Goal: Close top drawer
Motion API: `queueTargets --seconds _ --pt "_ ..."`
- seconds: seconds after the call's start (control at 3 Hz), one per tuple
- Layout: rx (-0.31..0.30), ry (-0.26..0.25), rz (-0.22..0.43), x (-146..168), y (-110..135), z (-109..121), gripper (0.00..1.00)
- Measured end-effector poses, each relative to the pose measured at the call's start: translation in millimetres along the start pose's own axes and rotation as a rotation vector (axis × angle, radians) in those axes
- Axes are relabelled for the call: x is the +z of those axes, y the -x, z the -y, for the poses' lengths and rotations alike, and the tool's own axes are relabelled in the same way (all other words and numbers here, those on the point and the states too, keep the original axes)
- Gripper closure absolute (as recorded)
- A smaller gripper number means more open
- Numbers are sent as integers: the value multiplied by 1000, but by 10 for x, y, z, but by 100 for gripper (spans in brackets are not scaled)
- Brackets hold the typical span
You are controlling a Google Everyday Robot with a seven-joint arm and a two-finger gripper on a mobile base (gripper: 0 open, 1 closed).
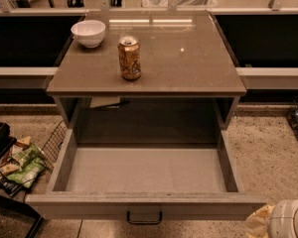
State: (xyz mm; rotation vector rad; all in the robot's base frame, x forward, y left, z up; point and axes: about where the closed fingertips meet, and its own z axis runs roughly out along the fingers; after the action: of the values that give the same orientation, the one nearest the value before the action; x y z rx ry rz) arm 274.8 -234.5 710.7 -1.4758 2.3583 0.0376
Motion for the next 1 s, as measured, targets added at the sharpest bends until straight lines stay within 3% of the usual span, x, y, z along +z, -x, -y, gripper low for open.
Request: queueTargets --seconds 0.33,0.67,1.0 --pt "-49 28 24 302 11 -159 100" --pt "-135 93 116 930 135 -411 100" --pt "-165 144 189 1361 202 -507 100"
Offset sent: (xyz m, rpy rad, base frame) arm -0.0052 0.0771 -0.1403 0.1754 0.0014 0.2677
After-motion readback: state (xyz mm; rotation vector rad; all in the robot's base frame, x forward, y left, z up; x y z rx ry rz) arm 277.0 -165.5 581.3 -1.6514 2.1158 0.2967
